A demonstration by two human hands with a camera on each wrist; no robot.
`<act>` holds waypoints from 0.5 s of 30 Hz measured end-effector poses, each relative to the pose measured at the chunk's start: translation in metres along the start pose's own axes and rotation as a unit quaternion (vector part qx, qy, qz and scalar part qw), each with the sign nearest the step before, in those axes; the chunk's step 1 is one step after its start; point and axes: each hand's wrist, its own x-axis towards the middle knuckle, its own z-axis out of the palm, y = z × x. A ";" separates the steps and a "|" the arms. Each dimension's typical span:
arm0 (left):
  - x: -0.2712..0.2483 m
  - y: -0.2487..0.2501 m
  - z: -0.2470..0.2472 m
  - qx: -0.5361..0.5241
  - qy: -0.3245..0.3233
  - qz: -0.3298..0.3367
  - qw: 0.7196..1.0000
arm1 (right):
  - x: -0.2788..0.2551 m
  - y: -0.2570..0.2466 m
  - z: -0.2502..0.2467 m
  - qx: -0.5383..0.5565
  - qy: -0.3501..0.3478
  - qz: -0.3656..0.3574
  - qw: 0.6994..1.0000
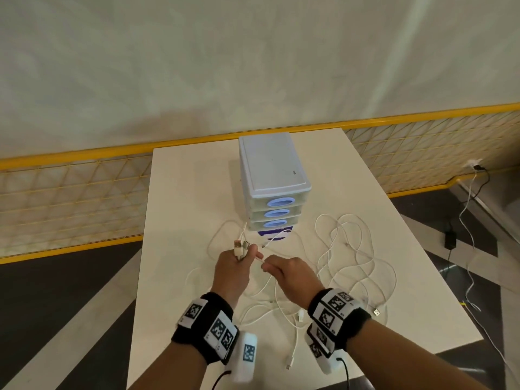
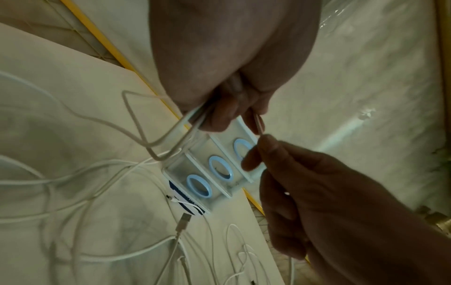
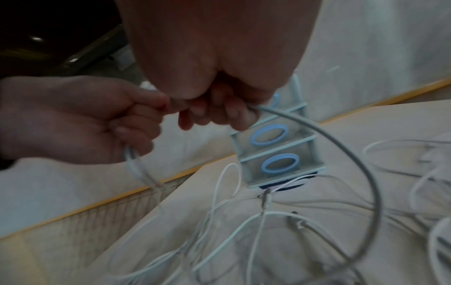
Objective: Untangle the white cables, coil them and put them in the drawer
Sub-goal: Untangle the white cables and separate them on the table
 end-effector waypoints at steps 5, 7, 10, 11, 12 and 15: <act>0.011 0.004 -0.014 -0.071 0.108 -0.006 0.992 | 0.001 0.037 -0.020 -0.034 -0.002 0.056 0.998; 0.013 0.003 -0.019 -0.101 0.125 -0.019 0.987 | 0.001 0.048 -0.026 -0.031 0.000 0.068 0.997; 0.022 -0.005 -0.034 -0.146 0.146 -0.048 0.977 | -0.003 0.070 -0.030 -0.040 -0.011 0.112 0.993; 0.025 -0.010 -0.040 -0.151 0.150 -0.050 0.976 | -0.005 0.078 -0.031 -0.050 -0.016 0.130 0.990; 0.026 -0.014 -0.044 -0.151 0.153 -0.053 0.975 | -0.005 0.086 -0.031 -0.059 -0.018 0.146 0.987; 0.025 -0.029 -0.044 -0.096 0.128 -0.065 0.985 | -0.003 0.100 -0.030 -0.075 0.002 0.184 0.980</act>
